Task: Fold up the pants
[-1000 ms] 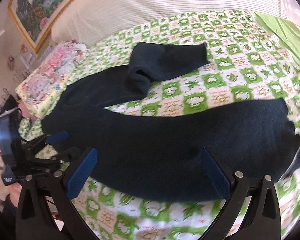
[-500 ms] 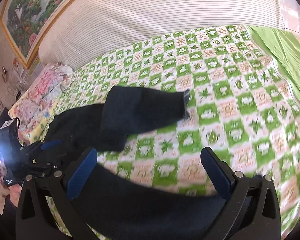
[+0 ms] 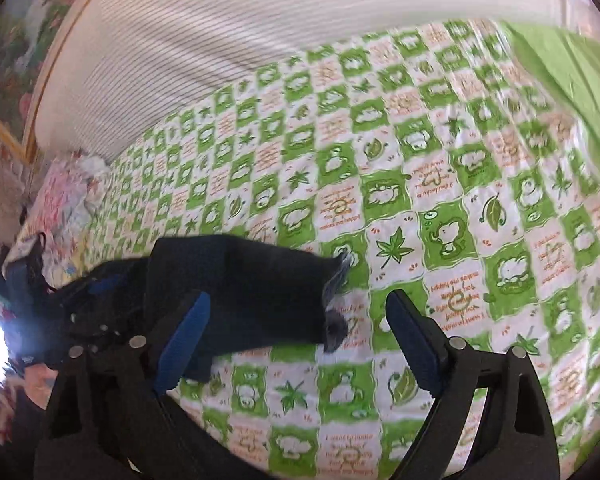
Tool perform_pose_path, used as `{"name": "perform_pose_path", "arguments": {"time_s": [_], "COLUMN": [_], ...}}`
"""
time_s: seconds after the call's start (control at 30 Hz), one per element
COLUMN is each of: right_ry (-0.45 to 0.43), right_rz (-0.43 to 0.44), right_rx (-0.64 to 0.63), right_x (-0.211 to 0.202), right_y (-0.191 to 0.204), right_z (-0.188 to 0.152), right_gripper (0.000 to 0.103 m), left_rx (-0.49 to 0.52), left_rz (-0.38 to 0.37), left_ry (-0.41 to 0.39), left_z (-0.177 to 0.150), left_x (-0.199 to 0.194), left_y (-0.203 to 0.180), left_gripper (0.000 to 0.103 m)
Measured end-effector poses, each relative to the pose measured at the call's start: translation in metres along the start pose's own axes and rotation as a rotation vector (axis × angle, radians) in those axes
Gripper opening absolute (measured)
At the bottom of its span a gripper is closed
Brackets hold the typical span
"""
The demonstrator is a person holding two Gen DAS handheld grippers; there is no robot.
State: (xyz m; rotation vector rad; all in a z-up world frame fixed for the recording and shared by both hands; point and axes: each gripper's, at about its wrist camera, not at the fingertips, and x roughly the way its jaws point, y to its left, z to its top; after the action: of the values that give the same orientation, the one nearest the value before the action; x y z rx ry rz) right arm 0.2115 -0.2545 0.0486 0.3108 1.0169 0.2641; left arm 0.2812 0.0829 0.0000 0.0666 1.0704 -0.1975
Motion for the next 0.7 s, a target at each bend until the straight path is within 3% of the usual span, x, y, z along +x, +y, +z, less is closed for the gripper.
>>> {"name": "perform_pose_path", "arguments": {"time_s": [0.1, 0.17, 0.27, 0.33, 0.43, 0.47, 0.5, 0.57, 0.7], "right_ry": [0.043, 0.063, 0.093, 0.093, 0.064, 0.047, 0.037, 0.021, -0.040], "right_rz": [0.068, 0.054, 0.055, 0.049, 0.033, 0.025, 0.013, -0.002, -0.057], "right_rx": [0.058, 0.045, 0.019, -0.006, -0.038, -0.048, -0.053, -0.062, -0.106], "right_x": [0.015, 0.023, 0.033, 0.036, 0.032, 0.027, 0.024, 0.016, -0.011], "right_y": [-0.010, -0.009, -0.007, -0.004, -0.005, -0.005, -0.006, -0.007, -0.008], "right_z": [0.010, 0.013, 0.013, 0.013, 0.014, 0.013, 0.013, 0.012, 0.007], "right_gripper": [0.088, 0.080, 0.066, 0.047, 0.019, 0.016, 0.011, 0.007, 0.003], "left_rx": [0.075, 0.105, 0.134, 0.162, 0.199, 0.209, 0.214, 0.239, 0.206], "left_rz": [0.024, 0.030, 0.007, 0.011, -0.019, -0.053, -0.067, -0.039, -0.070], "left_ry": [0.034, 0.079, 0.127, 0.128, 0.121, 0.126, 0.135, 0.125, 0.082], "left_z": [0.015, 0.023, 0.031, 0.033, 0.033, 0.032, 0.031, 0.029, 0.016], "left_x": [0.021, 0.038, 0.058, 0.064, 0.062, 0.060, 0.058, 0.051, 0.020], "left_y": [0.001, 0.003, 0.005, 0.001, -0.005, -0.008, -0.011, -0.018, -0.022], "left_gripper": [0.082, 0.082, 0.081, 0.079, 0.056, 0.032, 0.021, 0.009, 0.006]}}
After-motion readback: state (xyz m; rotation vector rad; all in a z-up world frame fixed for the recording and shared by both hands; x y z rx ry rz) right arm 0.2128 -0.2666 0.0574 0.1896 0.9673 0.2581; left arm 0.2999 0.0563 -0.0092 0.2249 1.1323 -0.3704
